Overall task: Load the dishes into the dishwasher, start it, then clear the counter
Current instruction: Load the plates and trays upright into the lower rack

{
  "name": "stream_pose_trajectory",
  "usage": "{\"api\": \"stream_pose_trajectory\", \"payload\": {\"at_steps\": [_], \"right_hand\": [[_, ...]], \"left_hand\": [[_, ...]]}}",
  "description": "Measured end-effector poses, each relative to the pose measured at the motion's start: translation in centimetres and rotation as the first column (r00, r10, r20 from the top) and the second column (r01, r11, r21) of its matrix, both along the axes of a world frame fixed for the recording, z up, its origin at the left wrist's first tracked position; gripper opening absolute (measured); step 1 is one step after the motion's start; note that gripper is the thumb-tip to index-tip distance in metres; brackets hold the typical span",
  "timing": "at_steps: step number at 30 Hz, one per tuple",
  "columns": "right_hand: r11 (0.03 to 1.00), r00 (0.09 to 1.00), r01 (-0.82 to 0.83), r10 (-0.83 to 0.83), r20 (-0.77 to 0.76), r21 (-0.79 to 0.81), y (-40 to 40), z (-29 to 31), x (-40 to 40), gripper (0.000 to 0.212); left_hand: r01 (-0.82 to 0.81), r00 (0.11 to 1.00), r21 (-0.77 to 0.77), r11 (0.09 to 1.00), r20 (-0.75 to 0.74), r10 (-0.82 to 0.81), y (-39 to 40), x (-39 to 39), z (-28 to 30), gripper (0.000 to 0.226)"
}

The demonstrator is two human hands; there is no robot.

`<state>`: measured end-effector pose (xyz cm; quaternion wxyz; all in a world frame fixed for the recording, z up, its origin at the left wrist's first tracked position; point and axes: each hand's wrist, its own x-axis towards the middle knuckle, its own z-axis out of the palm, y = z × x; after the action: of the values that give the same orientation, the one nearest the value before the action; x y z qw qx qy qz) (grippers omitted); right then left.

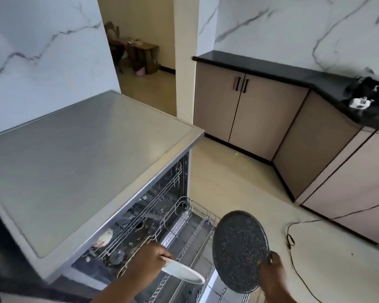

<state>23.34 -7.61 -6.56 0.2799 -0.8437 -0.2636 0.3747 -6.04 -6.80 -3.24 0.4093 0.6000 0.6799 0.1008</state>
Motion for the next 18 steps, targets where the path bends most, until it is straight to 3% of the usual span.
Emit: {"api": "stream_pose_trajectory", "payload": {"at_steps": [5, 13, 16, 18], "right_hand": [[0.976, 0.965, -0.206, 0.215, 0.149, -0.074, 5.5, 0.4, -1.9, 0.021], [0.848, 0.841, -0.497, 0.523, 0.14, -0.184, 14.1, -4.8, -3.6, 0.019], [0.851, 0.827, -0.509, 0.526, 0.198, -0.131, 18.1, -9.9, -3.7, 0.023], [0.88, 0.859, -0.47, 0.473, 0.196, -0.062, 20.2, -14.9, -3.8, 0.028]], "left_hand": [[0.064, 0.998, -0.009, 0.998, -0.016, -0.064, 5.3, -0.2, -2.8, 0.037], [0.078, 0.996, 0.041, 0.996, -0.042, -0.076, 12.7, 0.1, -10.6, 0.039], [0.092, 0.996, 0.068, 0.993, -0.022, -0.09, 15.1, 0.7, -14.3, 0.037], [0.077, 0.997, 0.096, 0.992, 0.013, -0.078, 16.3, 1.5, -17.2, 0.023]]}}
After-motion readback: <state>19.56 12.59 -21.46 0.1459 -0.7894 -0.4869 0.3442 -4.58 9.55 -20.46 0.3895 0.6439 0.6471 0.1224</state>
